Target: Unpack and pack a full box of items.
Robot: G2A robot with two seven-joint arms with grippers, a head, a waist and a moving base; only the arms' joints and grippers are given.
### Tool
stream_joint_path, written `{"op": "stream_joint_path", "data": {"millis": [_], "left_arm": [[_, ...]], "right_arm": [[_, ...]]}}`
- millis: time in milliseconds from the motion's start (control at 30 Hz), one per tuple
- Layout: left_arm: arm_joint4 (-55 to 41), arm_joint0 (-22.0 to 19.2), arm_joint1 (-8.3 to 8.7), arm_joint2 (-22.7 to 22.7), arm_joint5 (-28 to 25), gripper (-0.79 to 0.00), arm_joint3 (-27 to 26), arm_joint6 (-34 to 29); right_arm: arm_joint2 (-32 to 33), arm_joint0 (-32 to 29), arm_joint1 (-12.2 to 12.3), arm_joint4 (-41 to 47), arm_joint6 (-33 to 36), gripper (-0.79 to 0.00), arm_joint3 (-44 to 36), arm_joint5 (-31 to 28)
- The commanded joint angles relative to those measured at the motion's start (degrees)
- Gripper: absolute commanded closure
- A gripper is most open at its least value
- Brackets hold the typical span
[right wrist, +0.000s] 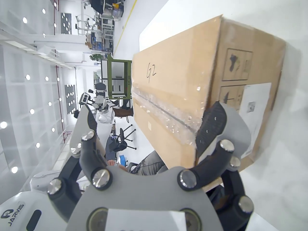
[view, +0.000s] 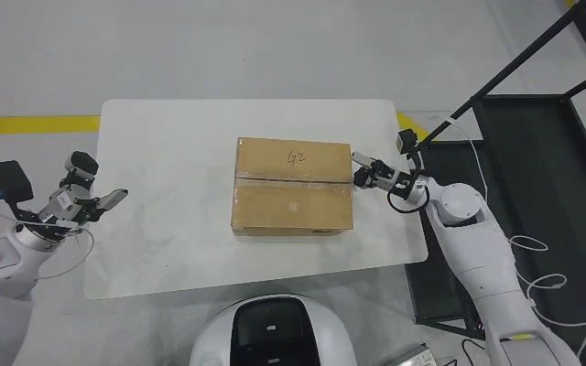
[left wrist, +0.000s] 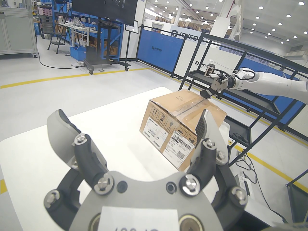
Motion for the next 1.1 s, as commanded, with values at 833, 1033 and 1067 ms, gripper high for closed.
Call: {"op": "stream_joint_path", "data": {"millis": [833, 1033, 1067], "left_arm": [[0.0, 0.0, 0.0, 0.0, 0.0, -0.784, 0.0, 0.0], [0.0, 0.0, 0.0, 0.0, 0.0, -0.785, 0.0, 0.0], [0.0, 0.0, 0.0, 0.0, 0.0, -0.785, 0.0, 0.0]], "right_arm": [[8.8, -5.0, 0.7, 9.8, -2.4, -0.784, 0.8, -10.1], [8.8, -5.0, 0.7, 9.8, -2.4, -0.784, 0.8, -10.1], [8.8, -5.0, 0.7, 9.8, -2.4, -0.784, 0.8, -10.1]]}}
